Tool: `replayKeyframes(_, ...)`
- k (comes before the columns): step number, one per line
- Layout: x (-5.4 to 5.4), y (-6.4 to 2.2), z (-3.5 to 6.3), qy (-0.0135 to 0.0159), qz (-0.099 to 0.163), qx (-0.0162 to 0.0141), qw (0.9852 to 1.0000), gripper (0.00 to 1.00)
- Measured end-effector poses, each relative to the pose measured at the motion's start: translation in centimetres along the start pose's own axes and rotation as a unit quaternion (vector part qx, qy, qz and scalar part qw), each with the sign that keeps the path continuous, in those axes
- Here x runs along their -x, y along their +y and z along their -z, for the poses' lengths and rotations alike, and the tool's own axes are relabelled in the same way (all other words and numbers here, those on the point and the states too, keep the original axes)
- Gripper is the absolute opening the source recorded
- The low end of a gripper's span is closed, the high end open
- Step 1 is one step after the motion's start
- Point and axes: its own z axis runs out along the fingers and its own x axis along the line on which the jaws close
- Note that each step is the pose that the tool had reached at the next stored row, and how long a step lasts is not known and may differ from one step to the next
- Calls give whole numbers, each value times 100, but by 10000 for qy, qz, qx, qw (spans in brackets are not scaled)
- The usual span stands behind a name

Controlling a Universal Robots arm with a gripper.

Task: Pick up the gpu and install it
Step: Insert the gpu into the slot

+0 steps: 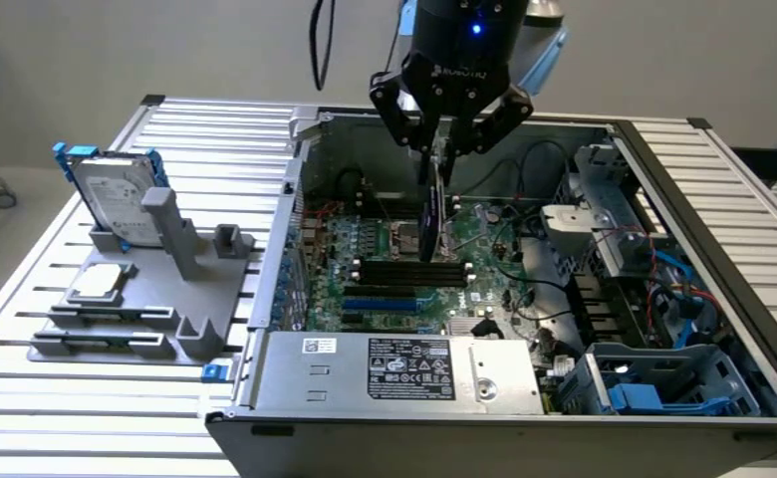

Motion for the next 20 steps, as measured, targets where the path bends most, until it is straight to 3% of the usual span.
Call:
replayKeyframes(5,1,-1,-22,12,455,11,9990,26)
replayKeyframes(10,2,-2,-44,22,908,29,9959,26)
replayKeyframes(15,3,-2,-66,32,1366,74,9906,26)
replayKeyframes(20,4,-2,-89,41,1814,117,9833,26)
